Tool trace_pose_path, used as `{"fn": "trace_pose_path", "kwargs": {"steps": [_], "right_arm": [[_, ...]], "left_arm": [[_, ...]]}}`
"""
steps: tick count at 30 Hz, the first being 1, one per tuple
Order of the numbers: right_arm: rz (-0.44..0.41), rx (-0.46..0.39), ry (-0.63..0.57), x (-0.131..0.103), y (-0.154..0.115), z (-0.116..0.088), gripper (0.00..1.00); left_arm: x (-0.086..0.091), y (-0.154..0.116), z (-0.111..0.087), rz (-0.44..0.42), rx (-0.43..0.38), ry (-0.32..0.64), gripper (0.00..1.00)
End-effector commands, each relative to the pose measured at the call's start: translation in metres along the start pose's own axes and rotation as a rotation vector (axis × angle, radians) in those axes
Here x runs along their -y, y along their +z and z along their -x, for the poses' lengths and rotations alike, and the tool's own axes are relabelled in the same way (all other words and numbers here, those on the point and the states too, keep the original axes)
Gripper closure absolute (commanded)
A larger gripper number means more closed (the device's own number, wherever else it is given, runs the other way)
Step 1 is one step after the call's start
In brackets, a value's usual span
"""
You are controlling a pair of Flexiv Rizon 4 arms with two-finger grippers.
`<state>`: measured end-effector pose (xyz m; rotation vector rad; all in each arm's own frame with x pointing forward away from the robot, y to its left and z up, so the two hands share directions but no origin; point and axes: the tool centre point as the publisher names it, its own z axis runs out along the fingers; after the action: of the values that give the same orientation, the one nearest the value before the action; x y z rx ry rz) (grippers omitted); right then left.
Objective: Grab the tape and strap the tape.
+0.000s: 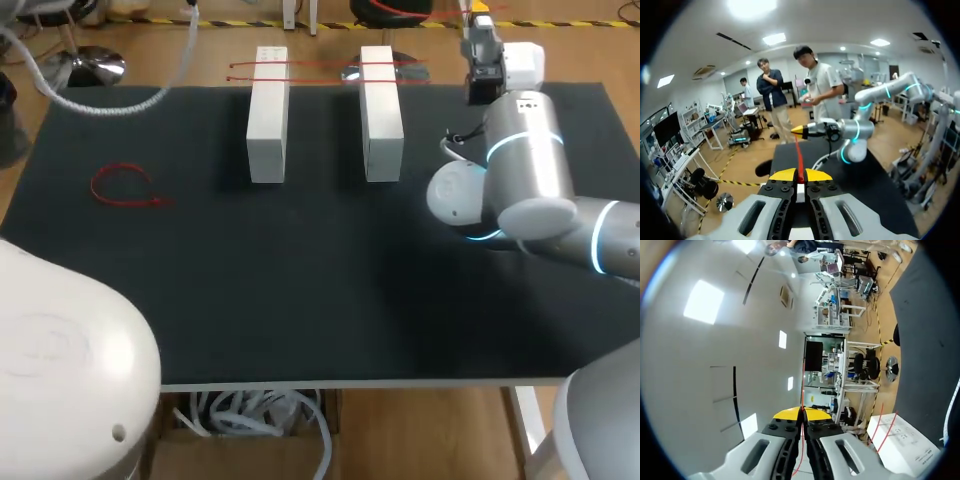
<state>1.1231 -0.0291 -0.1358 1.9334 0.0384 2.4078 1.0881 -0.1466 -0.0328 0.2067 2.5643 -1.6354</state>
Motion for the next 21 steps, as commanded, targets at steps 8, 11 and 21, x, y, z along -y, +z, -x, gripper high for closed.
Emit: {"fn": "trace_pose_path", "kwargs": {"steps": [8,11,21], "right_arm": [[-0.030,0.008,-0.025,-0.002,-0.001,0.000,1.00],[-0.037,0.006,-0.034,-0.001,-0.001,0.000,1.00],[-0.076,0.001,-0.097,-0.002,-0.001,0.002,1.00]], "left_arm": [[0.005,0.000,0.006,0.171,-0.074,0.001,1.00],[0.009,0.003,0.009,0.259,-0.077,0.011,1.00],[0.014,0.011,0.009,0.512,-0.157,0.095,1.00]]}}
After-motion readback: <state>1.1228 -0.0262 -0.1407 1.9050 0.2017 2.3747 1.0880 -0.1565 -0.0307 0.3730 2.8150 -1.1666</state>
